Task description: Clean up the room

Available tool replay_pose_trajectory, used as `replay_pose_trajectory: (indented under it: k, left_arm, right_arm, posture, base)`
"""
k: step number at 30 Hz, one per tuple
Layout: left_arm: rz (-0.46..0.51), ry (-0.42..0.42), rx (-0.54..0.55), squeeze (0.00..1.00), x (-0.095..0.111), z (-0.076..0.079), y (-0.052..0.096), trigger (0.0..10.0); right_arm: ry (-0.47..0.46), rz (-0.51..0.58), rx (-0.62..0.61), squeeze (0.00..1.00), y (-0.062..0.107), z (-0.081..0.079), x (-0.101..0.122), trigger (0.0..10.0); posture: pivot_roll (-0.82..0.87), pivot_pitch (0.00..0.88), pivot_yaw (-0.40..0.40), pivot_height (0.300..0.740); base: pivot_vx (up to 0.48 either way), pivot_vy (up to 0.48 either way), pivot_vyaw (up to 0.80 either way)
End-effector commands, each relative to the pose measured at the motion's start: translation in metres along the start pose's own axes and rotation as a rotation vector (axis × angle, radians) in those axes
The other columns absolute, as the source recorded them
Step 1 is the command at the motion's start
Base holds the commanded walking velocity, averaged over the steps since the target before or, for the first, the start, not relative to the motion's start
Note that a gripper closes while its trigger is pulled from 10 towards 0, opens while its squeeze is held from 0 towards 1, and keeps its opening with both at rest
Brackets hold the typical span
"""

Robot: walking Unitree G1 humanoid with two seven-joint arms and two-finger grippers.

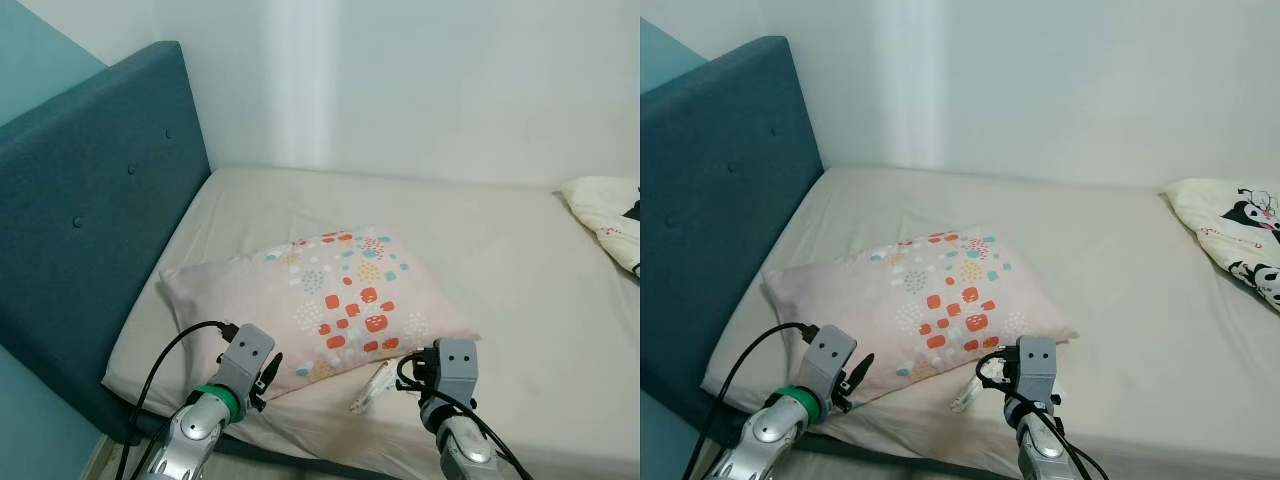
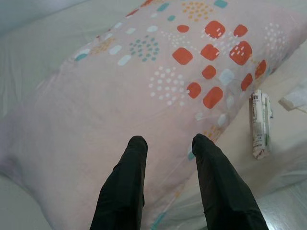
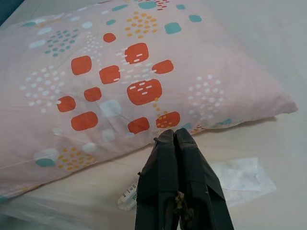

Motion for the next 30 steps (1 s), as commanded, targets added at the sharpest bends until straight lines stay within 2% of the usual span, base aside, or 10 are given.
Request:
replay_pose_trajectory:
  k: [1, 19, 26, 30]
  left_arm:
    - [-0.001, 0.004, 0.011, 0.00, 0.001, -0.004, 0.001, 10.0]
    - [0.014, 0.003, 0.022, 0.00, 0.004, -0.004, 0.001, 10.0]
    - [0.015, 0.003, 0.021, 0.00, 0.005, -0.003, 0.002, 10.0]
    - [0.017, 0.004, 0.025, 0.00, 0.006, -0.003, 0.003, 10.0]
  right_arm:
    - [-0.006, -0.030, -0.010, 0.00, 0.004, 0.003, -0.008, 10.0]
    - [-0.025, -0.025, 0.005, 0.00, 0.002, 0.000, -0.006, 10.0]
    - [-0.032, -0.024, 0.010, 0.00, 0.002, -0.001, -0.006, 10.0]
    - [-0.056, -0.013, 0.050, 0.00, -0.001, -0.008, -0.002, 10.0]
  posture:
    - [-0.11, 0.035, 0.090, 0.670]
    - [-0.10, 0.038, 0.094, 0.595]
    - [-0.10, 0.046, 0.095, 0.580]
    - [-0.08, 0.059, 0.100, 0.565]
  base:
    - [0.000, 0.000, 0.00]
    - [0.000, 0.000, 0.00]
    - [0.000, 0.000, 0.00]
    - [0.000, 0.000, 0.00]
Point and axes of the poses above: a point about 5 cm out from each wrist's last joint towards the gripper, its own y axis pointing back from the gripper into the wrist, its own x axis along the axis of the wrist's last joint, z = x × y, the point moved 2 cm from there along -y, pointing out of the wrist towards the gripper, and after that the axes turned 7 degrees about y, right-handed, at the moved point
